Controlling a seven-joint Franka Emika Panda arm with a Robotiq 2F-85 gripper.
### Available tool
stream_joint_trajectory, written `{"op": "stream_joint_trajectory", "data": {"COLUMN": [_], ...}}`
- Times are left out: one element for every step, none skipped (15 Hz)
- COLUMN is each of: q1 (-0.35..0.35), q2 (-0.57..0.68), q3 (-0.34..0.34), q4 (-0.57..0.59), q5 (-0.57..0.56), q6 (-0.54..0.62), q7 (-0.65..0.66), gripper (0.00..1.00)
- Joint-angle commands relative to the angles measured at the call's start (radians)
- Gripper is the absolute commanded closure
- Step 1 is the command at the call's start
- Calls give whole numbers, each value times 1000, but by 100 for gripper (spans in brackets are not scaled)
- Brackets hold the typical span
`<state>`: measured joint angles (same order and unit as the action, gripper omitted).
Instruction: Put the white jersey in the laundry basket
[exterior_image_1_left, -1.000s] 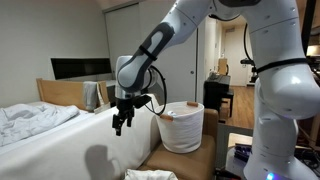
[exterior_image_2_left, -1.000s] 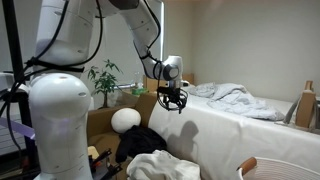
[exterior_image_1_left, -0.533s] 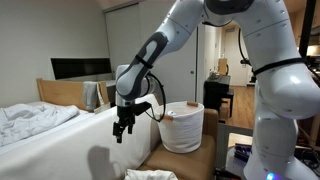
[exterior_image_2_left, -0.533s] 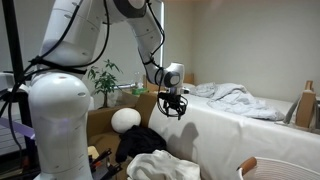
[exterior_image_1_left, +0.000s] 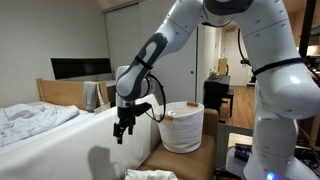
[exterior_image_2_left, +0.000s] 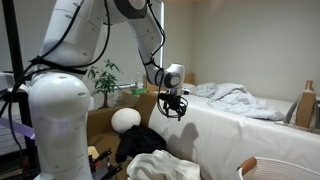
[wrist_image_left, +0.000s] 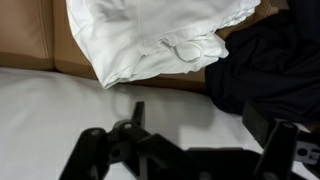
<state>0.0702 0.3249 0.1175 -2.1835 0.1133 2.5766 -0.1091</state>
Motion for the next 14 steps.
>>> {"op": "stream_joint_trajectory", "data": {"q1": [-23, -35, -49, -61, -74, -81, -89, -87, -87, -80, -74, -65, -59, -54], "q2": [57, 79, 101, 125, 149, 179, 202, 234, 264, 295, 327, 360, 391, 425], "q3": [1, 6, 13, 18, 23, 25, 26, 22, 20, 14, 11, 6, 2, 0], "q4": [17, 22, 28, 37, 46, 61, 72, 89, 107, 127, 148, 169, 191, 217], "q5": [9, 21, 32, 37, 39, 34, 30, 20, 15, 8, 1, -5, -10, -13], "q6": [-2, -4, -6, -6, -6, -2, 0, 12, 15, 21, 26, 38, 42, 44], "q7": [-23, -40, -60, -72, -88, -97, -103, -96, -90, -74, -65, -51, -43, -37], "gripper": [0, 0, 0, 0, 0, 0, 0, 0, 0, 0, 0, 0, 0, 0]}}
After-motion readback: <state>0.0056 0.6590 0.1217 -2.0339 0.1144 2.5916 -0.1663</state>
